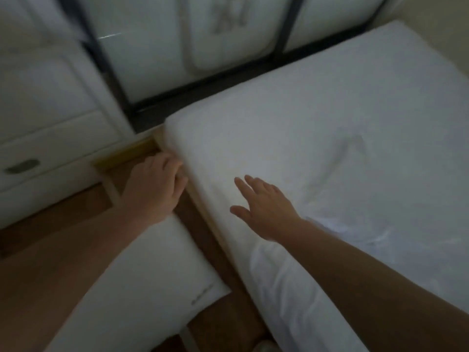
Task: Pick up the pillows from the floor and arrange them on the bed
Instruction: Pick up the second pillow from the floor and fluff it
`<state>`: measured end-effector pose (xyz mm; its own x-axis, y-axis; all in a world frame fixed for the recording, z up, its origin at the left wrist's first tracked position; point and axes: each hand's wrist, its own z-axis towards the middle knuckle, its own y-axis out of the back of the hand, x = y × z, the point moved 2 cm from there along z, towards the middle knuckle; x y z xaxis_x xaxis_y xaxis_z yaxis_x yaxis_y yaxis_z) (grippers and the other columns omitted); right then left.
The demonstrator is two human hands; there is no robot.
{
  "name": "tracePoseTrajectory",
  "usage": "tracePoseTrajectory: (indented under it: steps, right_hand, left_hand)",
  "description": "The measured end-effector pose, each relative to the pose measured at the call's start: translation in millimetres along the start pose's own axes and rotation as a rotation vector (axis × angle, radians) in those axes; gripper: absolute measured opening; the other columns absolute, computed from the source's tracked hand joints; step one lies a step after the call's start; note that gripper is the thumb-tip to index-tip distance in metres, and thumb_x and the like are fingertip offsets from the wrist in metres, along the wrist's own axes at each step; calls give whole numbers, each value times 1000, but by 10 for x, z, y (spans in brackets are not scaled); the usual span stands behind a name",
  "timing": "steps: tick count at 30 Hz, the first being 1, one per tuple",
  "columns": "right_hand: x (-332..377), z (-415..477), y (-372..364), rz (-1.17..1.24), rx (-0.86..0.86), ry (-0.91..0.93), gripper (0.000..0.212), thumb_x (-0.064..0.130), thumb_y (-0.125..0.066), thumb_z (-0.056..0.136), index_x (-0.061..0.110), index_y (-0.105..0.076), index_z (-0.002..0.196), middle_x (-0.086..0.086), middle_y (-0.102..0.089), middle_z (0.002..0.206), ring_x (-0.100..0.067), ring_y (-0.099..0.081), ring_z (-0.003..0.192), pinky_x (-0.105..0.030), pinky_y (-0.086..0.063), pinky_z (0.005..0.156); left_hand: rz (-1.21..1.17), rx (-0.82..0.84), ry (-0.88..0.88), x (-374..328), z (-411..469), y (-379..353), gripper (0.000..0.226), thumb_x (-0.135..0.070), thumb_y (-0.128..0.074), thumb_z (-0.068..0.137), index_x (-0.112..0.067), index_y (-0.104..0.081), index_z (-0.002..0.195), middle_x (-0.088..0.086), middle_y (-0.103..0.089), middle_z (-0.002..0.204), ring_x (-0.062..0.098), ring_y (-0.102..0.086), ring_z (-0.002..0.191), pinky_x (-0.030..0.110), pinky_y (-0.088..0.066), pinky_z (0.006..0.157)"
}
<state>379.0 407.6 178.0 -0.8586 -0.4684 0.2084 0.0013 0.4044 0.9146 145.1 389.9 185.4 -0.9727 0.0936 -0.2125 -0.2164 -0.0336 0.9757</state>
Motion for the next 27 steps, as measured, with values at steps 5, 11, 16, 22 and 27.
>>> tracePoseTrajectory:
  steps: [5, 11, 16, 22, 27]
  right_hand:
    - [1408, 473, -673, -31, 114, 224, 71, 60, -33, 90, 26, -7, 147, -5, -15, 157, -27, -16, 141, -45, -19, 113]
    - [2456, 739, -1687, -135, 258, 434, 89, 64, -52, 81, 28, -2, 146, -2, -7, 158, -26, -7, 143, -53, -16, 114]
    - [2672, 884, -2691, -254, 404, 490, 123, 75, -64, 60, 31, 14, 144, 1, 12, 158, -26, 13, 142, -60, 0, 111]
    - [2426, 1048, -3817, -459, 254, 557, 126, 94, -32, 52, 19, 3, 147, -14, 4, 157, -36, 15, 141, -70, 9, 104]
    - [2353, 1160, -4217, -340, 1, 722, 79, 76, -40, 77, 8, -54, 116, -18, -58, 116, -35, -49, 110, -60, -23, 101]
  left_hand:
    - [-20, 36, 281, 1314, -1191, -149, 31, -27, -53, 89, -6, -54, 111, 23, -56, 110, 39, -53, 94, 50, -49, 76]
    - [-72, 179, 491, 2191, -2561, -694, 32, -31, -55, 89, -15, -57, 116, 21, -51, 116, 37, -50, 97, 49, -49, 78]
    - [-119, 522, 590, 2342, -3431, -1752, 94, -67, -55, 74, -34, -3, 145, 10, 6, 157, 37, 0, 141, 62, -16, 108]
    - [-230, 616, 731, 2334, -3865, -3063, 150, -90, -55, 33, -29, 44, 129, 7, 46, 142, 36, 40, 129, 71, 11, 102]
    - [-105, 425, 651, 2359, -3837, -3475, 138, -85, -60, 36, -15, -14, 147, 19, -22, 153, 43, -16, 138, 69, -6, 104]
